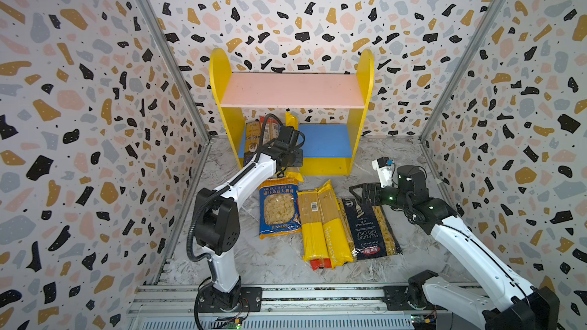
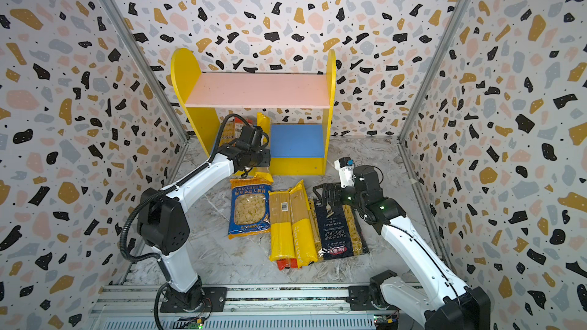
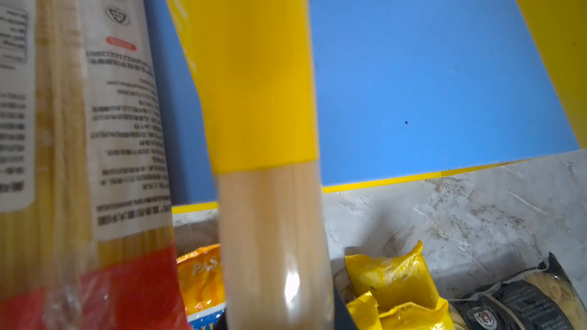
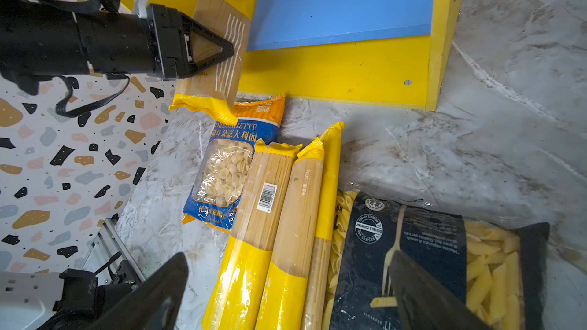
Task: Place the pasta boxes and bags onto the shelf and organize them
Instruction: 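Carry the Pastatime pack to the blue shelf and stand it beside the red-topped pack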
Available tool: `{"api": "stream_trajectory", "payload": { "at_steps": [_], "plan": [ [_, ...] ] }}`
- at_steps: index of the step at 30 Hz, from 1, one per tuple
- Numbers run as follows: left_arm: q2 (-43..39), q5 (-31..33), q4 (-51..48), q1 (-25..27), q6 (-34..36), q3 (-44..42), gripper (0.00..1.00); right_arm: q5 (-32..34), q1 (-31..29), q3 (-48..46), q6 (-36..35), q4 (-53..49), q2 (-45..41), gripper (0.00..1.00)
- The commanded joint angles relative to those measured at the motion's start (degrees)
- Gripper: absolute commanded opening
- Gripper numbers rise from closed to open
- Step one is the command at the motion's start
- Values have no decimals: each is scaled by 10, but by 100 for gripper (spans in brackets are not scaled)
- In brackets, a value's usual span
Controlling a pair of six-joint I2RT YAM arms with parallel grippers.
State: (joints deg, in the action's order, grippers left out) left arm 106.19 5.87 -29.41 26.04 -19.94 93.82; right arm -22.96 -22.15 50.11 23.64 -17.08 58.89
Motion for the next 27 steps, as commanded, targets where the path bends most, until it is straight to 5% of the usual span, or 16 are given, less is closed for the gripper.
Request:
{"api": "stream_trajectory", "payload": {
  "at_steps": [1, 14, 27],
  "plan": [
    [-9, -5, 59, -13, 25, 56, 0, -14, 8, 16, -10, 4, 4, 99],
    [37, -55, 61, -58, 31, 91, 5, -24, 13, 12, -2, 22, 30, 99],
    [59, -62, 50, -62, 29, 121, 50, -30, 14, 14, 0, 24, 35, 99]
  ]
}}
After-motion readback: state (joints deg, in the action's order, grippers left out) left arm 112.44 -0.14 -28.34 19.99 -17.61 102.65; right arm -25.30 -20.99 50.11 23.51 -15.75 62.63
